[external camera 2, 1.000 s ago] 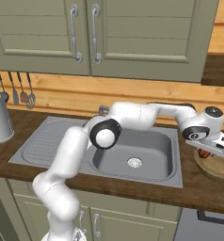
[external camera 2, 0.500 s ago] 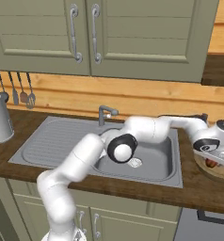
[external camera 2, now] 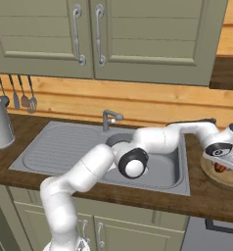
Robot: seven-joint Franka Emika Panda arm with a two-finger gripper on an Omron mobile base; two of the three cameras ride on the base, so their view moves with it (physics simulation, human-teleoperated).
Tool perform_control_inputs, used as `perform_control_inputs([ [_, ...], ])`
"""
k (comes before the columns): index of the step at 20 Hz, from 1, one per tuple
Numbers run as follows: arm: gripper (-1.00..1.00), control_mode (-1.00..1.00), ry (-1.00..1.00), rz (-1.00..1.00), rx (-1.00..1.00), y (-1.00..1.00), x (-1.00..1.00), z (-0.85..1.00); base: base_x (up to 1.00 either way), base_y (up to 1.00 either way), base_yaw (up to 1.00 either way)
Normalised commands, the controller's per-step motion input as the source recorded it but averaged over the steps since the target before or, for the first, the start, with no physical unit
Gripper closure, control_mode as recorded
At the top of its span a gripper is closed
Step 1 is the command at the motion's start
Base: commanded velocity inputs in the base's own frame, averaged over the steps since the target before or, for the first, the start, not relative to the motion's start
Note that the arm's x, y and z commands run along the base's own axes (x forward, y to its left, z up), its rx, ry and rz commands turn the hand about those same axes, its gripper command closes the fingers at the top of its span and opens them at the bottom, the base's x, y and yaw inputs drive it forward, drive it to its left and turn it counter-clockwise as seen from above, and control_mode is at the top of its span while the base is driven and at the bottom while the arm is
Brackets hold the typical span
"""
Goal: Pick the bell pepper from the sink and place it in the bowl. Then pick the bowl and place it in the microwave. Then close the microwave door and press the start button.
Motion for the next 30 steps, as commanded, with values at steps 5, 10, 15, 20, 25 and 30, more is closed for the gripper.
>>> perform_control_inputs([
  [5,-1.00,-1.00,-0.12,0.00,-0.20,0.57,-0.32,-0.14,0.00,0.00,0.00],
  [10,-1.00,-1.00,-0.01,0.00,-0.62,0.56,-0.11,-0.57,0.00,0.00,0.00],
  [15,-1.00,-1.00,-0.01,0.00,-0.33,0.41,-0.08,0.24,0.00,0.00,0.00],
  [20,-1.00,-1.00,0.10,0.00,0.06,0.36,-0.22,0.57,0.00,0.00,0.00],
  [25,-1.00,-1.00,0.26,0.00,0.02,0.42,0.00,0.00,0.00,0.00,0.00],
  [30,-1.00,-1.00,0.02,0.01,-0.01,0.19,0.16,-0.01,0.00,0.00,0.00],
])
